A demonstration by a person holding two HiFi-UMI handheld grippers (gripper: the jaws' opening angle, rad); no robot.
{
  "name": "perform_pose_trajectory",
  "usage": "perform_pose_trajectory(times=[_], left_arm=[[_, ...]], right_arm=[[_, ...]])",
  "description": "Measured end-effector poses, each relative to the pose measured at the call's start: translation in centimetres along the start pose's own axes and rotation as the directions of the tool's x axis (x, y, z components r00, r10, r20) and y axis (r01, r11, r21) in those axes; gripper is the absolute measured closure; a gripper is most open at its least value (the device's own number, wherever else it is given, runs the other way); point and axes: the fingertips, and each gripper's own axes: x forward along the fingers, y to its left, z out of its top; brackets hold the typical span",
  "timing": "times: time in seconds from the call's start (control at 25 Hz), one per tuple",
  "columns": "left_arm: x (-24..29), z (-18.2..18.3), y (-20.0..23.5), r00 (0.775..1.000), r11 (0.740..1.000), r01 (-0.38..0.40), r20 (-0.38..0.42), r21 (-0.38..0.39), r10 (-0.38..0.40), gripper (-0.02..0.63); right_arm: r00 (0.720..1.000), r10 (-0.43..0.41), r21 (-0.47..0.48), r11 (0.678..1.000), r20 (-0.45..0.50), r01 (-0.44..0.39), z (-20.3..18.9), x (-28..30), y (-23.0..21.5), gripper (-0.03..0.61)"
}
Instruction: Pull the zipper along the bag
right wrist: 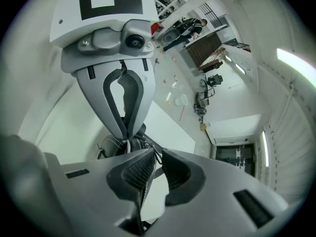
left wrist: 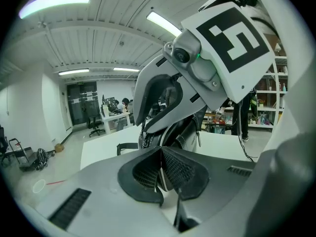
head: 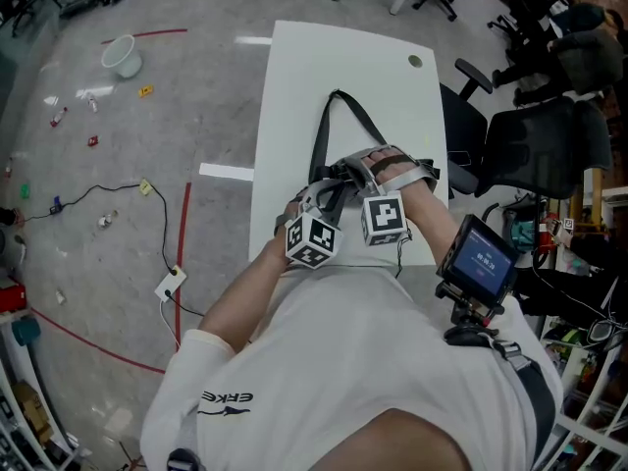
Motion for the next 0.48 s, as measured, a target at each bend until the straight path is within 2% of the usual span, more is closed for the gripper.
perform_pose_trajectory(times=[0.16, 0.32, 0.48], left_arm=[[-0.4, -0.1, -0.3, 1.000, 1.000, -0.002, 0.001, 0.001, 0.002, 0.611], [-0.7, -0.1, -0.2, 1.000, 1.000, 0.001, 0.010, -0.003, -0.001, 0.611], [-1.9, 0.5, -0.5, 0.999, 0.999, -0.013, 0.035, -0.041, 0.015, 0.611]], right_arm=[[0.996, -0.091, 0.049, 0.995, 0.001, 0.091, -0.8, -0.9, -1.3, 0.514], [0.992, -0.123, 0.085, 0.989, -0.014, 0.124, -1.3, -1.6, -1.5, 0.514], [0.982, -0.186, 0.170, 0.968, -0.016, 0.186, -1.3, -3.6, -1.0, 0.515]])
